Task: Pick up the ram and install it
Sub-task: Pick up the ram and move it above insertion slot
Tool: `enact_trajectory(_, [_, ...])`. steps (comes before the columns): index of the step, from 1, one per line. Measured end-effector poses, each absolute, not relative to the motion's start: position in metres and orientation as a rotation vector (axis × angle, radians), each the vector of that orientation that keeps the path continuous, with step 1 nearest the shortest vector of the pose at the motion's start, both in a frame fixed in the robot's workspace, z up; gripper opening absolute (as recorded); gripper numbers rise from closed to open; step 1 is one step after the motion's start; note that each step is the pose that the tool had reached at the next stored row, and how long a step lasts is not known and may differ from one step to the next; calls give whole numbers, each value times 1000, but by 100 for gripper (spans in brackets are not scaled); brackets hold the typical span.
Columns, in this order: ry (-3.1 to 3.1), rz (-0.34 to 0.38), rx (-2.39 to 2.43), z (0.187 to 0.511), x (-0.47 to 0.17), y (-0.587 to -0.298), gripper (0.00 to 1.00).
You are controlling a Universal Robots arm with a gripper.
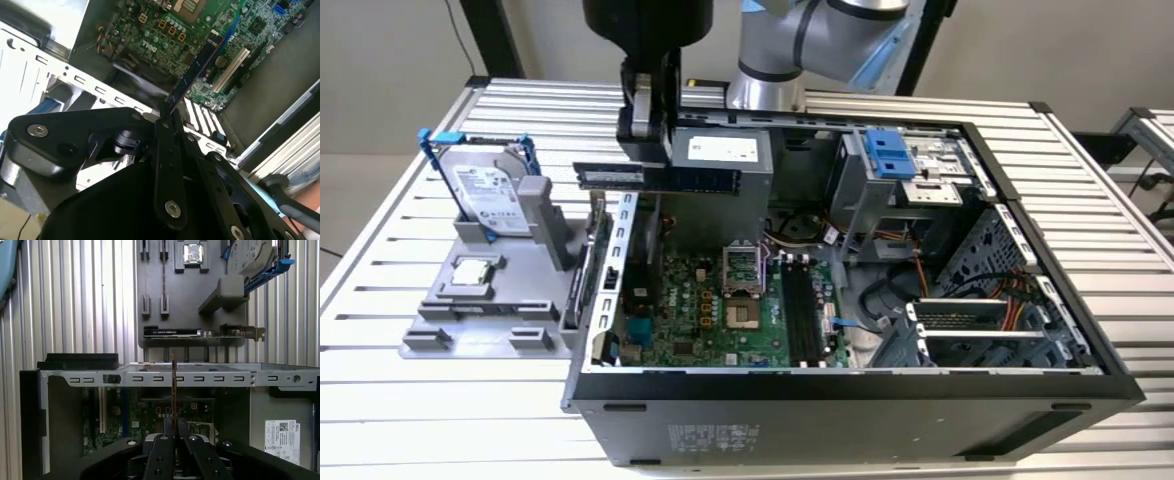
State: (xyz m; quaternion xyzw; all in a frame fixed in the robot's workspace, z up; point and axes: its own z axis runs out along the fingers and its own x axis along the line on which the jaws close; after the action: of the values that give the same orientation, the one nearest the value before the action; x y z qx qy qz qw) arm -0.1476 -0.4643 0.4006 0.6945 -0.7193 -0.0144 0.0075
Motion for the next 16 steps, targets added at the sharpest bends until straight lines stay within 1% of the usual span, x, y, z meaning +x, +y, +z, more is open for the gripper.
enact_trajectory(16, [-2249, -45, 2172, 401, -106, -462, 0])
